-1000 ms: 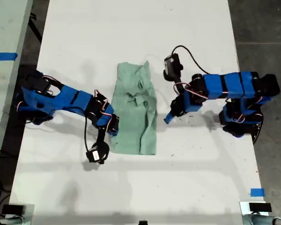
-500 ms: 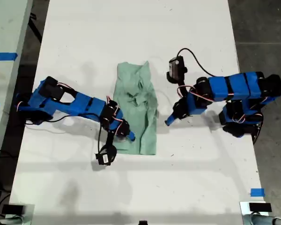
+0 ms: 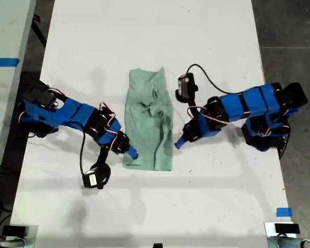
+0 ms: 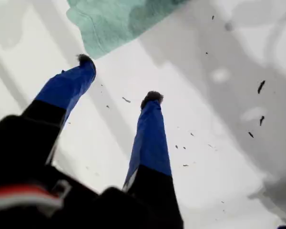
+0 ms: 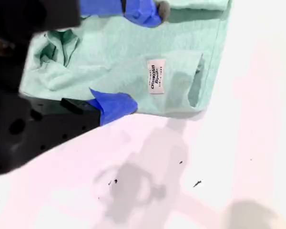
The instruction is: Fold tshirt
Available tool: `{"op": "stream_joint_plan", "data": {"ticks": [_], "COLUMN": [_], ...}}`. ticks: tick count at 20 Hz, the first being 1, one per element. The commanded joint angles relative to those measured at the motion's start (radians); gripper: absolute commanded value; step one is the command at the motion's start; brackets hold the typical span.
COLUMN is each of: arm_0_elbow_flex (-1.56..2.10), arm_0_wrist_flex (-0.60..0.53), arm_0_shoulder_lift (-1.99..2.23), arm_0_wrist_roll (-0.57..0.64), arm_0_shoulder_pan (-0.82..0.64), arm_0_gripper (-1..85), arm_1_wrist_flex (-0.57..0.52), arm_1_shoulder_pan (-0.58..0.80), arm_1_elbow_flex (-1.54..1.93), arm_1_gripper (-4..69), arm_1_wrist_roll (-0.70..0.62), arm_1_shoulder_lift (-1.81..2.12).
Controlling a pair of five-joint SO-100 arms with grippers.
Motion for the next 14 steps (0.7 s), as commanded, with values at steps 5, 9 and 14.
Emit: {"op": "stream_joint_plan", "data": {"ticks": [5, 9, 14], "arm_0_elbow_flex": [-0.021, -0.023, -0.026], "arm_0_wrist_flex": [-0.063, -0.121, -0.147], "arm_0_shoulder_lift": [-0.002, -0.077, -0.153], "arm_0_wrist_roll": [-0.152, -0.153, -0.14], "arm_0_shoulder_pan": [0.051, 0.028, 0.0], "arm_0_gripper": [24.4, 26.4, 26.7], "arm_1_wrist_flex": [0.041, 0.018, -0.035], "arm_1_shoulder_pan": [-0.098, -0.115, -0.109], "arm_1_elbow_flex": [-0.512, -0.529, -0.532], "arm_1_gripper": [28.1, 29.6, 30.0], "arm_1_wrist_roll": [0.097, 0.15, 0.167], "arm_1_shoulder_lift": [-0.439, -0.52, -0.6]}}
